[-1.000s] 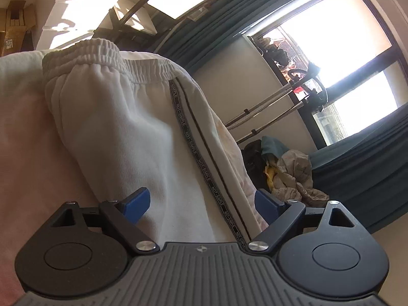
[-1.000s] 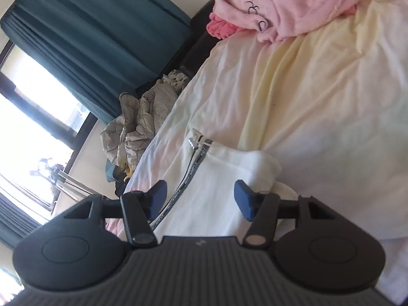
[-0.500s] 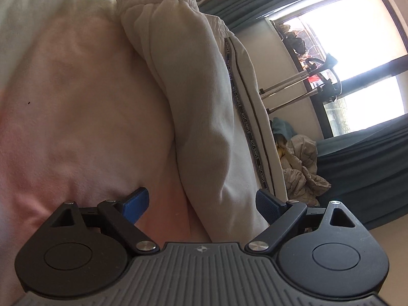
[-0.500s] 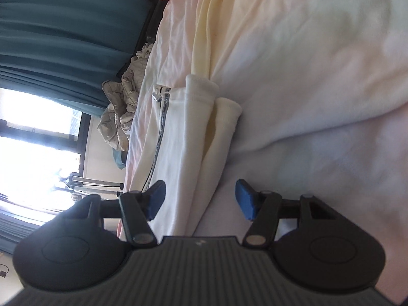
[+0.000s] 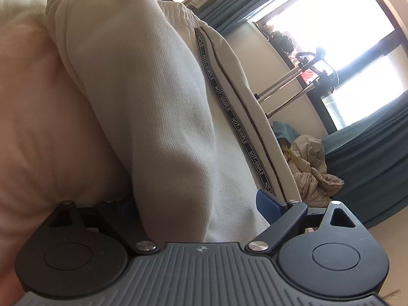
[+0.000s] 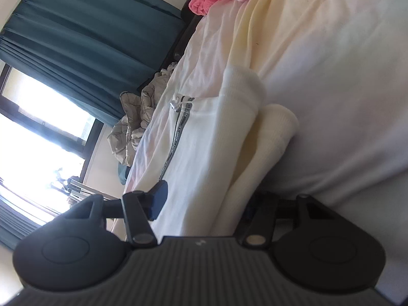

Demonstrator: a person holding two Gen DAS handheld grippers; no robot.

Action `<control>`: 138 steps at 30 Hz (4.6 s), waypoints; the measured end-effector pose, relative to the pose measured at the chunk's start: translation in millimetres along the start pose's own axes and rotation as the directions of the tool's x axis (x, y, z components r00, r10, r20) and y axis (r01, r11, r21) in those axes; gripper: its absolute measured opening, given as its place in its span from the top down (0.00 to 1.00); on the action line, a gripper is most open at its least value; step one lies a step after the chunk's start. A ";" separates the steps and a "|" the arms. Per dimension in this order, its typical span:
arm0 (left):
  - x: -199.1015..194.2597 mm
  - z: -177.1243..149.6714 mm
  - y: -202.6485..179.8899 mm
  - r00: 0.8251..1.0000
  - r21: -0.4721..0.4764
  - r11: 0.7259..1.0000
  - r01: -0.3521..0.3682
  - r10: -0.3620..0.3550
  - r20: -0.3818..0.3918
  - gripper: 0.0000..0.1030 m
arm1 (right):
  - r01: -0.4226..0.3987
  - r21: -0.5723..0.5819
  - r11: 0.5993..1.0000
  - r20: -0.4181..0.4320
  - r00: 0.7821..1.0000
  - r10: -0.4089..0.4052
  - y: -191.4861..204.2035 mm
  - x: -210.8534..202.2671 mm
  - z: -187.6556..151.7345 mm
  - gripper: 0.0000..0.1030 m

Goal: Fold clothes

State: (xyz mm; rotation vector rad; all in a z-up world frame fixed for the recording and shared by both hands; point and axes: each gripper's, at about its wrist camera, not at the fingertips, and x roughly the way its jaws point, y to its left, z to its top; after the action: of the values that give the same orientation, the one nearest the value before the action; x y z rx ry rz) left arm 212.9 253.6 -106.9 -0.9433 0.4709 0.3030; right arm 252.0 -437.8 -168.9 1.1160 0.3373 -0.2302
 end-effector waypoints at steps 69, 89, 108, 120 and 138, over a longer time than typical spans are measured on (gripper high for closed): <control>-161.6 -105.5 -89.6 0.995 0.648 0.761 0.036 -0.087 0.047 0.14 | 0.011 0.082 0.997 0.090 0.996 -0.019 -30.6 -103.4 11.7 0.63; -77.3 -157.0 -102.3 1.000 0.794 0.607 0.012 0.001 -0.016 0.14 | 0.083 -0.019 0.996 0.143 0.987 -0.080 -12.6 -97.9 8.6 0.92; -60.7 -166.9 -102.5 0.994 0.840 0.542 -0.001 0.090 -0.057 0.11 | 0.219 -0.291 0.931 0.263 0.954 -0.142 42.1 -109.0 -8.1 0.94; -110.1 -91.3 -93.9 0.995 0.657 0.749 0.087 -0.101 -0.017 0.11 | 0.123 -0.716 0.687 0.310 0.938 0.155 199.4 -144.3 -106.3 0.94; -150.5 -25.6 -43.0 0.987 0.420 0.902 0.097 -0.142 0.077 0.10 | -0.268 -0.936 0.229 -0.239 0.960 0.148 219.3 -141.5 -399.3 0.93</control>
State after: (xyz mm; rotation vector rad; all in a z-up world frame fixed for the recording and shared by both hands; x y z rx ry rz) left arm 96.4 201.7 -12.6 -0.5328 0.3581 0.1301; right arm 137.4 18.5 -90.4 -0.1308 0.3256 0.2983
